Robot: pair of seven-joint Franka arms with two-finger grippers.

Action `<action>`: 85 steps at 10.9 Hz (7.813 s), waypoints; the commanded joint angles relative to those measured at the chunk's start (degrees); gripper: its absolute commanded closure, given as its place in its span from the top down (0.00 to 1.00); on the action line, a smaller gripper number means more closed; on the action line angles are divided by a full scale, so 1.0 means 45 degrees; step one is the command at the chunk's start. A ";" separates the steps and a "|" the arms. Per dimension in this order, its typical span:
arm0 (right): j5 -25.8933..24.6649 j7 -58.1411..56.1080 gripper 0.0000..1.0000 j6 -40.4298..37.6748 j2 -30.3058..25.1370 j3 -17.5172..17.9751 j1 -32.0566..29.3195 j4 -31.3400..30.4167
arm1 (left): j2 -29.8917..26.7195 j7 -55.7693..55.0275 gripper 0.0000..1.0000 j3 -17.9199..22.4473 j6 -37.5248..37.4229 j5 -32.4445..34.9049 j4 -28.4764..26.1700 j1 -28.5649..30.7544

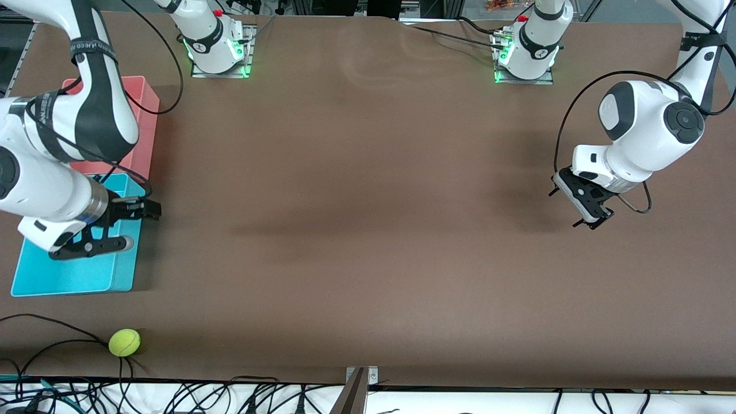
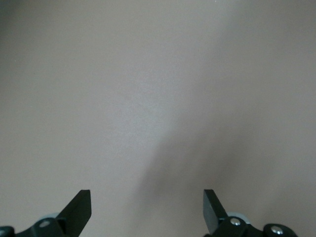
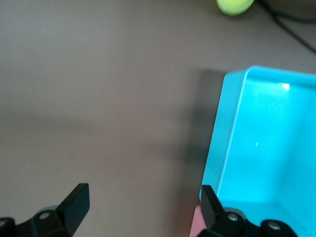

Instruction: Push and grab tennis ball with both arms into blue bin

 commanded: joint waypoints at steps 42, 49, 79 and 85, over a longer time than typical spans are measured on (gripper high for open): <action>-0.0223 -0.3990 0.36 0.9975 0.8013 -0.2577 0.0206 0.5698 | -0.3560 -0.8782 1.00 0.1234 -1.1836 0.3343 0.6571 -0.1636; 0.0010 -0.3930 0.39 0.4120 0.5611 -0.2577 0.0577 0.5620 | -0.4051 -1.2734 1.00 0.0511 -1.2131 0.1273 0.6356 0.0024; 0.1142 -0.4750 1.00 0.0695 -0.0699 -0.2284 -0.2313 -0.2000 | -0.3465 -1.2676 1.00 0.0492 -1.2834 0.1351 0.6844 0.0258; 0.2492 -0.2864 1.00 -0.2234 -0.2532 -0.2109 -0.2021 -0.0005 | -0.3465 -1.2676 1.00 0.0511 -1.2834 0.1332 0.6844 0.0258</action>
